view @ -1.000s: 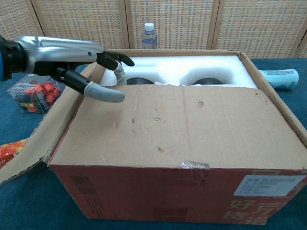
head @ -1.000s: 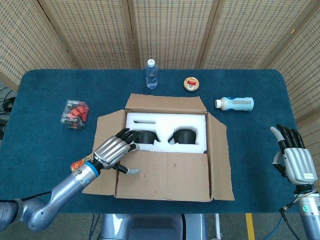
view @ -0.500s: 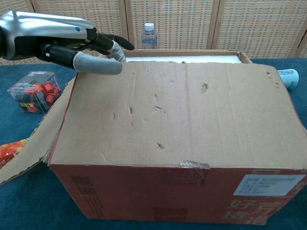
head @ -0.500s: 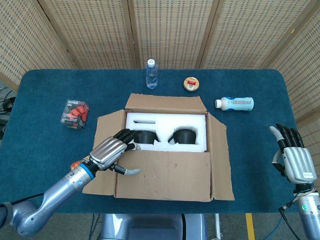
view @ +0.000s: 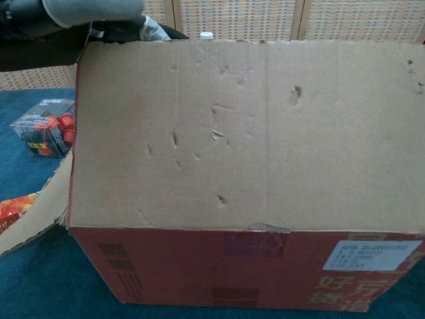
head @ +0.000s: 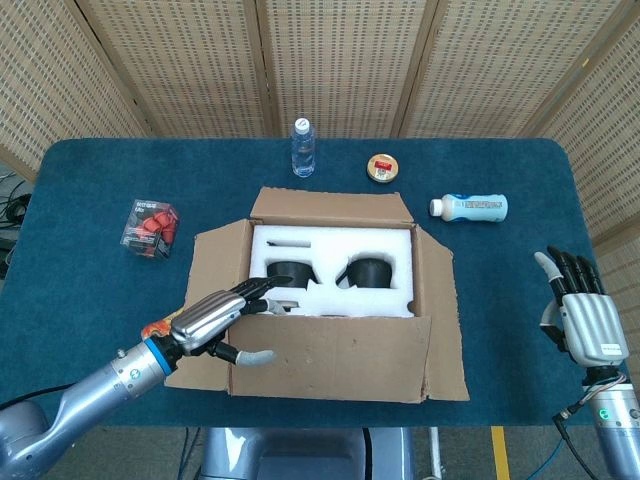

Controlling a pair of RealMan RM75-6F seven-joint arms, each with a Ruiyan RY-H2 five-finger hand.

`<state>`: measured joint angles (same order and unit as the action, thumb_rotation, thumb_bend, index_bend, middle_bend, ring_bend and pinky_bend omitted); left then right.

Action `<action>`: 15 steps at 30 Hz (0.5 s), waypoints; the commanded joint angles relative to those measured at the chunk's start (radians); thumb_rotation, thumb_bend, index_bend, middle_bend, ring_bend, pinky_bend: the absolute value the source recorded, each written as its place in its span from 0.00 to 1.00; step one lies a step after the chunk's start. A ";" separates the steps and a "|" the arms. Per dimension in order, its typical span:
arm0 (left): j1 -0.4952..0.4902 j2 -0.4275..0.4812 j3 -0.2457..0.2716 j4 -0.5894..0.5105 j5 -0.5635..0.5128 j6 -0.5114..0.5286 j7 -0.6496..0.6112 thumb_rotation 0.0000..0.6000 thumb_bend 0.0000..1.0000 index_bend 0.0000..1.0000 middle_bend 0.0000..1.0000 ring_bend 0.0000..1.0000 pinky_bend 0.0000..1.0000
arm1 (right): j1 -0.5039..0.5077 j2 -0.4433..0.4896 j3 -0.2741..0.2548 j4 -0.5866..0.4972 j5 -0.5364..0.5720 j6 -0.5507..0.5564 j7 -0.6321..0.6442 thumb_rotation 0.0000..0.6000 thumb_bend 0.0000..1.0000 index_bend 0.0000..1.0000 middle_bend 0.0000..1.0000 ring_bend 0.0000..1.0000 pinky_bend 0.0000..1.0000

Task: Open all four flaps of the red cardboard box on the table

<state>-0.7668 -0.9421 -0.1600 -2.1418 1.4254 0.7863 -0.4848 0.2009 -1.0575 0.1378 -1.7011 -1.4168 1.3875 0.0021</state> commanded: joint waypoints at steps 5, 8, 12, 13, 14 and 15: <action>-0.014 0.122 0.091 0.062 0.431 0.069 -0.651 0.29 0.19 0.35 0.00 0.00 0.00 | 0.003 0.000 0.002 -0.009 0.002 -0.003 -0.013 1.00 0.96 0.07 0.04 0.00 0.00; -0.056 0.150 0.167 0.119 0.597 0.153 -0.875 0.29 0.19 0.35 0.00 0.00 0.00 | 0.004 0.001 0.002 -0.013 0.002 -0.002 -0.017 1.00 0.96 0.07 0.04 0.00 0.00; -0.099 0.163 0.246 0.183 0.737 0.258 -1.045 0.29 0.19 0.34 0.00 0.00 0.00 | 0.006 0.000 0.002 -0.016 0.003 -0.005 -0.022 1.00 0.96 0.07 0.04 0.00 0.00; -0.109 0.164 0.268 0.194 0.773 0.290 -1.087 0.29 0.19 0.34 0.00 0.00 0.00 | 0.006 0.000 0.002 -0.016 0.003 -0.005 -0.024 1.00 0.96 0.07 0.04 0.00 0.00; -0.120 0.165 0.287 0.208 0.800 0.316 -1.121 0.29 0.19 0.34 0.00 0.00 0.00 | 0.006 0.000 0.002 -0.017 0.003 -0.005 -0.024 1.00 0.96 0.07 0.04 0.00 0.00; -0.127 0.166 0.299 0.217 0.817 0.332 -1.141 0.29 0.19 0.34 0.00 0.00 0.00 | 0.006 0.000 0.002 -0.018 0.003 -0.005 -0.024 1.00 0.96 0.07 0.04 0.00 0.00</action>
<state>-0.8405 -0.8071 0.0459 -1.9968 2.1177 1.0069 -1.4926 0.2068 -1.0571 0.1394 -1.7189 -1.4139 1.3825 -0.0223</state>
